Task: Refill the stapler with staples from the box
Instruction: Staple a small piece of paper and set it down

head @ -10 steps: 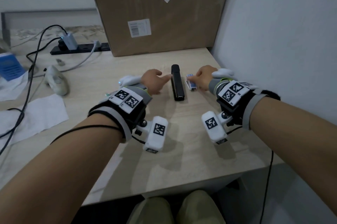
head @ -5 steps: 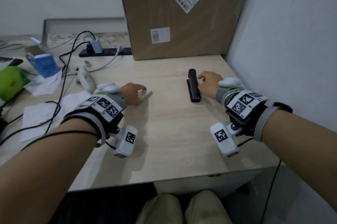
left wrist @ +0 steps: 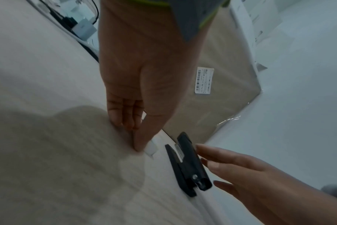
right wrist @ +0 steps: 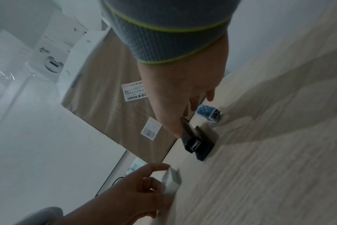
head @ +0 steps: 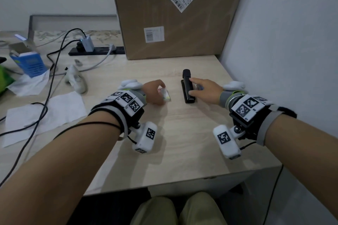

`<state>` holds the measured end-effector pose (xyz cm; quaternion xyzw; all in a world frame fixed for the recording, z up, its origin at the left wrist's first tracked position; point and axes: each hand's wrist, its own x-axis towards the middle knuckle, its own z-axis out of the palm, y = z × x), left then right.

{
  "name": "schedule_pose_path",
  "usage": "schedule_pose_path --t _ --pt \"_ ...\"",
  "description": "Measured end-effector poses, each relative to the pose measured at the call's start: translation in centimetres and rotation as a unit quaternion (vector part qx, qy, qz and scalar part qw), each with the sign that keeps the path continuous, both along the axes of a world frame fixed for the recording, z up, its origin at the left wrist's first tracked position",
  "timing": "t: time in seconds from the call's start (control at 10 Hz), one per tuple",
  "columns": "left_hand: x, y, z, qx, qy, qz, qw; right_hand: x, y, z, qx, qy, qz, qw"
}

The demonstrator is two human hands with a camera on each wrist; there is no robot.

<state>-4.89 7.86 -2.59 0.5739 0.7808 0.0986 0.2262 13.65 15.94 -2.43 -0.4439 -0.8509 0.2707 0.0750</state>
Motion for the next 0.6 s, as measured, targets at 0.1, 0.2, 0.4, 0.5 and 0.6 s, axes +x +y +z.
schedule_pose_path --t 0.1,0.2,0.4,0.5,0.6 --pt "1.2 1.2 0.0 0.002 0.026 0.008 1.0 -0.2 0.2 -0.4 0.006 -0.039 0.006 0.999" --pt "1.1 2.1 0.5 -0.024 0.047 0.005 0.999 -0.4 0.5 -0.5 0.015 -0.045 -0.001 0.999" --pt "0.6 2.1 0.1 -0.02 0.07 -0.003 0.997 0.0 -0.1 -0.4 -0.016 -0.033 -0.013 0.999" --pt "0.7 1.6 0.0 -0.045 0.045 0.007 0.998 0.3 -0.8 -0.3 -0.023 -0.013 0.003 1.0" --pt "0.4 1.2 0.7 -0.02 0.049 0.053 0.997 0.7 -1.2 0.0 -0.005 0.012 -0.004 1.0"
